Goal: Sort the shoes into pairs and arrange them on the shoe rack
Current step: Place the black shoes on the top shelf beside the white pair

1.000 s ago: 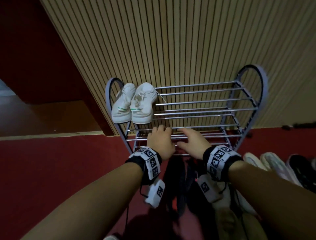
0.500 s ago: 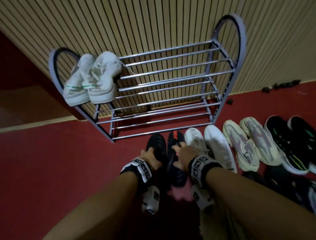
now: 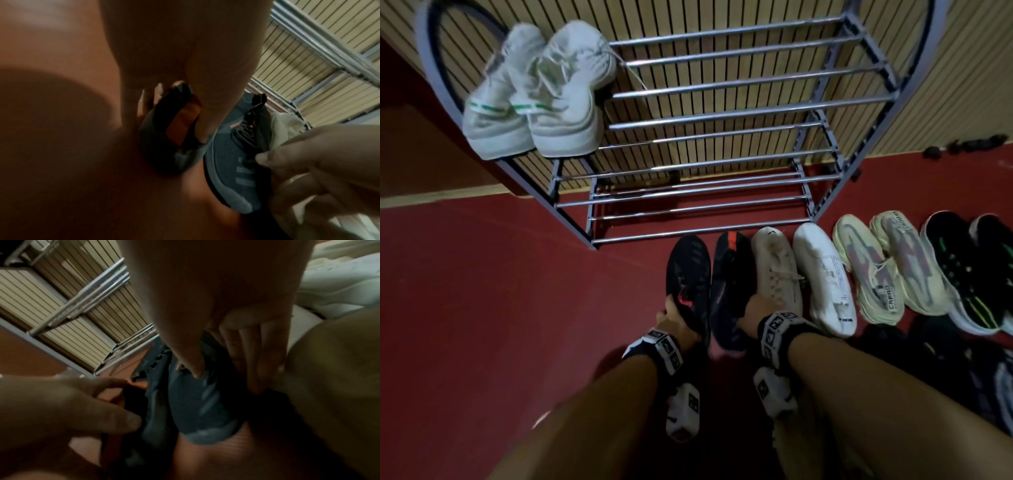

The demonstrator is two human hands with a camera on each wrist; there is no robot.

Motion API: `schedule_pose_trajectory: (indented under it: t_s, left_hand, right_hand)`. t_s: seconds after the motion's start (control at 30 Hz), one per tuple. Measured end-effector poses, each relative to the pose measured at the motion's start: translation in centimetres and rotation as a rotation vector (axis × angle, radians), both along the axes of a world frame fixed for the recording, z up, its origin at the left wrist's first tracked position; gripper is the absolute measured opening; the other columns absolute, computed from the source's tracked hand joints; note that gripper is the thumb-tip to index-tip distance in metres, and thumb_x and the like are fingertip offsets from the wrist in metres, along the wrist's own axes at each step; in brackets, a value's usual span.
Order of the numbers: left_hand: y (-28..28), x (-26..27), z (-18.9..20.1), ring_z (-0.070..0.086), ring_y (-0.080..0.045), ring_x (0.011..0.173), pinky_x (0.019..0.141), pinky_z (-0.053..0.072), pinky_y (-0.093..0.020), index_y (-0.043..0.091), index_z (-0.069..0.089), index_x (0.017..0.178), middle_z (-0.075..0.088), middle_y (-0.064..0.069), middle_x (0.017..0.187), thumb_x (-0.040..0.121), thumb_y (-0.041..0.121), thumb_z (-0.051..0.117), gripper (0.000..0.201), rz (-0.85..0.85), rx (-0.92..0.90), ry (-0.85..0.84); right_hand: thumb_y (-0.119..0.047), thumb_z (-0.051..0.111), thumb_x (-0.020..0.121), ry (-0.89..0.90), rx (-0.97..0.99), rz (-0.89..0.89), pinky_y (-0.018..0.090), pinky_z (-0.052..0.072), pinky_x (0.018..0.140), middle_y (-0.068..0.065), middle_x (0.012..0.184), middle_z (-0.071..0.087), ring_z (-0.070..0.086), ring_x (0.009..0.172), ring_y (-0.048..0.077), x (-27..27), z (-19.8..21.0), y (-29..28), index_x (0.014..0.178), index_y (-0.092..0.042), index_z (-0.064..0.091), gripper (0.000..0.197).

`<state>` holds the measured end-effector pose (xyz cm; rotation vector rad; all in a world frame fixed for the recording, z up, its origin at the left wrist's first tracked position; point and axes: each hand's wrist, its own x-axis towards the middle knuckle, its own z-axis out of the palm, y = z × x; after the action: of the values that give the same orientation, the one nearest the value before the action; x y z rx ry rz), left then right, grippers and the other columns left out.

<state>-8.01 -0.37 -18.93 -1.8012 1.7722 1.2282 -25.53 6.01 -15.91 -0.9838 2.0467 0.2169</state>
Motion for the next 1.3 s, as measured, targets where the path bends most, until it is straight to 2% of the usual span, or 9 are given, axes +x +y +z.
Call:
schedule_pose_trajectory:
  t_s: [0.23, 0.47, 0.57, 0.67, 0.87, 1.0, 1.07, 1.2, 1.3]
  left_hand:
    - [-0.7, 0.6, -1.0, 0.047, -0.038, 0.128, 0.105, 0.043, -0.048, 0.05, -0.002, 0.144, 0.04, -0.011, 0.145, 0.053, 0.044, 0.072, 0.118, 0.059, 0.025, 0.071]
    - [-0.9, 0.5, -0.4, 0.057, -0.019, 0.101, 0.098, 0.046, -0.033, 0.027, 0.017, 0.145, 0.052, 0.007, 0.108, 0.072, 0.028, 0.078, 0.096, 0.154, -0.02, 0.331]
    - [-1.3, 0.9, -1.2, 0.059, -0.021, 0.109, 0.103, 0.045, -0.036, 0.032, 0.016, 0.146, 0.055, 0.0, 0.125, 0.064, 0.034, 0.077, 0.103, 0.17, 0.021, 0.309]
    - [-1.7, 1.1, -1.4, 0.056, -0.024, 0.12, 0.108, 0.041, -0.034, 0.029, 0.016, 0.15, 0.053, -0.001, 0.132, 0.064, 0.03, 0.078, 0.105, 0.174, 0.053, 0.324]
    - [-1.7, 0.3, 2.6, 0.065, -0.032, 0.103, 0.088, 0.055, -0.039, 0.021, 0.035, 0.142, 0.063, -0.01, 0.124, 0.074, 0.008, 0.07, 0.078, 0.239, 0.002, 0.428]
    - [-1.2, -0.4, 7.7, 0.06, -0.025, 0.077, 0.071, 0.051, -0.033, 0.007, 0.055, 0.122, 0.065, -0.012, 0.094, 0.08, -0.011, 0.059, 0.046, 0.231, -0.059, 0.465]
    - [-1.5, -0.8, 11.1, 0.057, -0.021, 0.066, 0.063, 0.047, -0.029, 0.0, 0.063, 0.113, 0.063, -0.01, 0.08, 0.082, -0.002, 0.062, 0.031, 0.173, -0.087, 0.431]
    - [-2.2, -1.0, 18.9, 0.061, -0.029, 0.098, 0.065, 0.045, -0.025, 0.001, 0.062, 0.121, 0.063, -0.019, 0.114, 0.094, 0.018, 0.053, 0.032, -0.063, -0.103, 0.272]
    - [-2.5, -1.0, 24.0, 0.057, -0.022, 0.092, 0.075, 0.05, -0.026, 0.007, 0.067, 0.111, 0.065, -0.017, 0.115, 0.091, 0.021, 0.058, 0.026, -0.253, -0.13, 0.192]
  right_hand:
    - [-0.031, 0.075, 0.073, -0.098, 0.005, -0.234, 0.032, 0.049, 0.096, 0.011, 0.119, 0.063, 0.06, 0.11, 0.029, 0.1, -1.3, -0.8, 0.119, -0.004, 0.058, 0.056]
    - [-0.025, 0.079, 0.066, -0.085, -0.123, -0.424, 0.038, 0.044, 0.104, 0.015, 0.13, 0.056, 0.053, 0.121, 0.031, 0.7, -1.8, -0.1, 0.134, -0.003, 0.045, 0.08]
    - [-0.019, 0.072, 0.078, -0.114, -0.141, -0.447, 0.037, 0.041, 0.107, 0.017, 0.135, 0.051, 0.05, 0.125, 0.03, 0.7, -1.6, 0.1, 0.14, 0.0, 0.036, 0.074]
    - [-0.02, 0.074, 0.072, -0.116, -0.174, -0.465, 0.033, 0.051, 0.091, 0.015, 0.115, 0.062, 0.061, 0.103, 0.029, 0.3, -1.4, 0.4, 0.129, 0.0, 0.047, 0.066]
    - [-0.033, 0.062, 0.057, -0.037, -0.292, -0.363, 0.041, 0.05, 0.096, 0.011, 0.107, 0.065, 0.061, 0.103, 0.032, -0.6, 0.7, 0.9, 0.105, -0.015, 0.062, 0.051]
    - [-0.037, 0.064, 0.051, -0.135, -0.303, -0.387, 0.035, 0.056, 0.074, 0.006, 0.078, 0.068, 0.066, 0.076, 0.025, -2.0, 4.1, 0.0, 0.086, -0.018, 0.061, 0.04]
    - [-0.026, 0.065, 0.065, -0.193, -0.336, -0.369, 0.028, 0.05, 0.063, 0.004, 0.069, 0.058, 0.059, 0.068, 0.023, -2.0, 8.1, -0.4, 0.072, -0.015, 0.052, 0.019]
    - [-0.02, 0.063, 0.075, -0.234, -0.401, -0.347, 0.026, 0.046, 0.048, 0.01, 0.061, 0.059, 0.06, 0.055, 0.027, -2.0, 16.5, -0.3, 0.072, -0.008, 0.059, 0.013]
    - [-0.014, 0.059, 0.086, -0.276, -0.427, -0.276, 0.02, 0.039, 0.038, 0.007, 0.046, 0.053, 0.051, 0.035, 0.02, -2.4, 21.4, 0.5, 0.074, -0.004, 0.056, 0.016]
